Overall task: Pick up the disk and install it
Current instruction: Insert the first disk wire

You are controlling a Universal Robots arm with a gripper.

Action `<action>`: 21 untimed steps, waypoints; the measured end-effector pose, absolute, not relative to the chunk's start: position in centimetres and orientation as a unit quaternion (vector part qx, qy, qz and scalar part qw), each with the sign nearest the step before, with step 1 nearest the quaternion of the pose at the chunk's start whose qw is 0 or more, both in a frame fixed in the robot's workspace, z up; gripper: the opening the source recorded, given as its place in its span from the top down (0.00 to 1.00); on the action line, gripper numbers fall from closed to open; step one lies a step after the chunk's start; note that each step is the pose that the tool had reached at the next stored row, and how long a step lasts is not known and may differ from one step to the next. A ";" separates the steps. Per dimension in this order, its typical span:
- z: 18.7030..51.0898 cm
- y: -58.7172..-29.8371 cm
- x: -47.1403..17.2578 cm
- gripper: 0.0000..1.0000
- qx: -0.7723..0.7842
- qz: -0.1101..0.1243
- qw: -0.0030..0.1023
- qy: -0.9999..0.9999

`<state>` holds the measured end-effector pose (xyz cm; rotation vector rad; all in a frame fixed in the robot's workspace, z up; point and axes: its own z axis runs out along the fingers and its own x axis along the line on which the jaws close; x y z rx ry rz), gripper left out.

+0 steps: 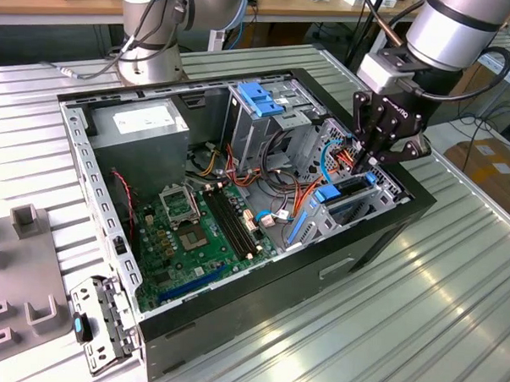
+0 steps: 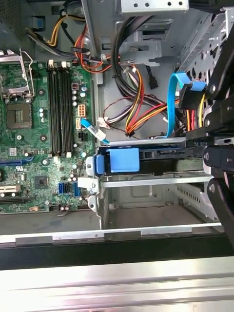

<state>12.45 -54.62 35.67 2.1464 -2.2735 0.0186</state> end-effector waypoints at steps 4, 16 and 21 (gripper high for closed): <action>35.5 -54.6 12.4 0.83 0.686 0.006 0.007 -0.727; 34.8 -54.9 12.4 0.83 0.688 0.006 0.007 -0.726; 34.4 -54.9 12.4 0.83 0.688 0.006 0.008 -0.726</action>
